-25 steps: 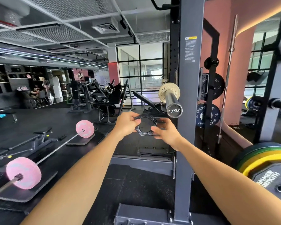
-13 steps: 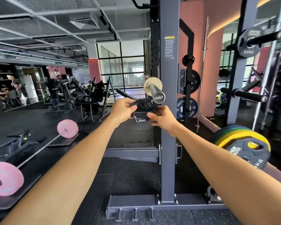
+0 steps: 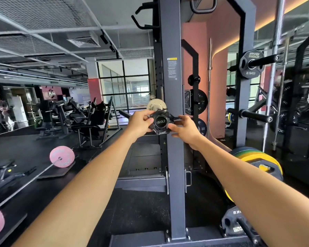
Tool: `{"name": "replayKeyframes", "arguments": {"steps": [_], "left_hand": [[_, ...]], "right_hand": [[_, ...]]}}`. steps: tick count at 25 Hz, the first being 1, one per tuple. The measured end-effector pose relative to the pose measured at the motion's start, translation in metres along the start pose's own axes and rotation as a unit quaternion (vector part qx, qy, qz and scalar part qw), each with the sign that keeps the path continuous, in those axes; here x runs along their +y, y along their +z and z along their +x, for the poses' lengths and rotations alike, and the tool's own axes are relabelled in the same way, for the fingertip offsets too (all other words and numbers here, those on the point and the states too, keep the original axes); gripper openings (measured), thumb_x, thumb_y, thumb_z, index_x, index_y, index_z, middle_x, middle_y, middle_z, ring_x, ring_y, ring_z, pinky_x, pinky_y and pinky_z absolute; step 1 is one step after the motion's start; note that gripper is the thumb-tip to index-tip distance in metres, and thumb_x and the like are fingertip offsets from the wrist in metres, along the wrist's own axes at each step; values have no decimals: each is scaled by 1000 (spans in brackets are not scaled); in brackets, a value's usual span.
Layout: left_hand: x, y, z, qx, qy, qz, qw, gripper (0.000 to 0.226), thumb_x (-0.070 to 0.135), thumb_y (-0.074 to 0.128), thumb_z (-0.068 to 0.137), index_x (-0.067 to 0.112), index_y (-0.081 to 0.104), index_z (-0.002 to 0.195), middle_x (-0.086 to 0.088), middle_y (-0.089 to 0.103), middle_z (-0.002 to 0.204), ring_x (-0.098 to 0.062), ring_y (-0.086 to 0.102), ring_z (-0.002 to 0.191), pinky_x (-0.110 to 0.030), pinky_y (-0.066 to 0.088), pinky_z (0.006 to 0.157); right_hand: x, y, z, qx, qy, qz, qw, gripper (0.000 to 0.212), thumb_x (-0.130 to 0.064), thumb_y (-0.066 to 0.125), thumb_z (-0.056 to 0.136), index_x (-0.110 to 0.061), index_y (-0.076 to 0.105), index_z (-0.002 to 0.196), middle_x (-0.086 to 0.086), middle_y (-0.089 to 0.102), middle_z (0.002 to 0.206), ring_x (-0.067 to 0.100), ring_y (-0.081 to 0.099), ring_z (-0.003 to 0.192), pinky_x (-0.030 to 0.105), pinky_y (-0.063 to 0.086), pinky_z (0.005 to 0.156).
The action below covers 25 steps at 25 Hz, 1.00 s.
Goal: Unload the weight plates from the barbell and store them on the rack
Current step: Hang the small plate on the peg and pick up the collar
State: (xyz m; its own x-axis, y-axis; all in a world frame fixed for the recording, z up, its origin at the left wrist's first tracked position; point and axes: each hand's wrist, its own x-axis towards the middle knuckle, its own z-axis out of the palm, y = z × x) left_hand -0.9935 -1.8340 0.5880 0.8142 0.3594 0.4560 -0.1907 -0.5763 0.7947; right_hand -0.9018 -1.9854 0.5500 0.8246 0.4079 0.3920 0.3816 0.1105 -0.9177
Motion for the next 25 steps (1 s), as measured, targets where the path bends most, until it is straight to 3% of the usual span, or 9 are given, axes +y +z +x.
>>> {"name": "replayKeyframes", "arguments": {"steps": [4,7,10,12,16,17,20,25], "left_hand": [[-5,5,7,11,6,16,1000,41,0,48,97,16,57,134,-17,65,113,-29,64,103,-41,57,86],[-12,7,16,24,2,9,1000,39,-1,47,97,14,58,132,-16,64,113,-29,63,104,-37,56,87],[-21,10,33,29,0,8,1000,39,-1,49,96,15,60,131,-9,63,105,-24,62,98,-33,56,85],[-28,12,49,44,9,35,998,38,0,52,95,17,62,128,-8,62,97,-21,59,92,-31,54,84],[-46,24,86,80,10,59,995,35,-3,55,92,14,67,121,-17,67,94,-30,62,87,-45,53,92],[-51,28,95,87,12,59,994,35,-4,55,92,13,68,120,-17,67,92,-34,63,87,-42,54,91],[-64,34,115,102,21,63,993,35,-7,54,91,10,67,119,-12,62,83,-25,57,80,-30,47,81],[-84,38,154,113,39,83,989,36,-6,57,89,9,67,120,-18,73,95,-19,62,85,-31,48,91]], "right_hand": [[8,0,12,18,-3,-18,1000,57,-15,64,90,-5,37,139,6,58,118,24,64,103,34,56,78],[14,6,24,36,3,-12,999,54,-11,60,92,-5,36,140,5,56,117,19,62,97,32,56,74],[22,7,45,44,37,28,998,60,-8,60,92,-2,29,142,10,54,128,27,62,104,34,56,77],[28,7,60,41,49,46,997,55,-6,60,91,1,33,139,16,57,128,30,63,105,29,55,69],[48,9,96,11,61,64,996,38,-4,56,94,7,46,129,20,61,123,19,63,83,23,53,64],[54,9,106,6,59,62,996,36,-4,56,94,8,47,127,20,61,122,19,63,82,23,54,65],[63,8,131,-3,45,53,998,33,-6,56,94,5,50,125,17,65,116,22,66,87,22,55,65],[81,12,172,-2,41,39,998,30,-7,55,94,3,53,123,14,67,113,26,67,93,30,57,75]]}}
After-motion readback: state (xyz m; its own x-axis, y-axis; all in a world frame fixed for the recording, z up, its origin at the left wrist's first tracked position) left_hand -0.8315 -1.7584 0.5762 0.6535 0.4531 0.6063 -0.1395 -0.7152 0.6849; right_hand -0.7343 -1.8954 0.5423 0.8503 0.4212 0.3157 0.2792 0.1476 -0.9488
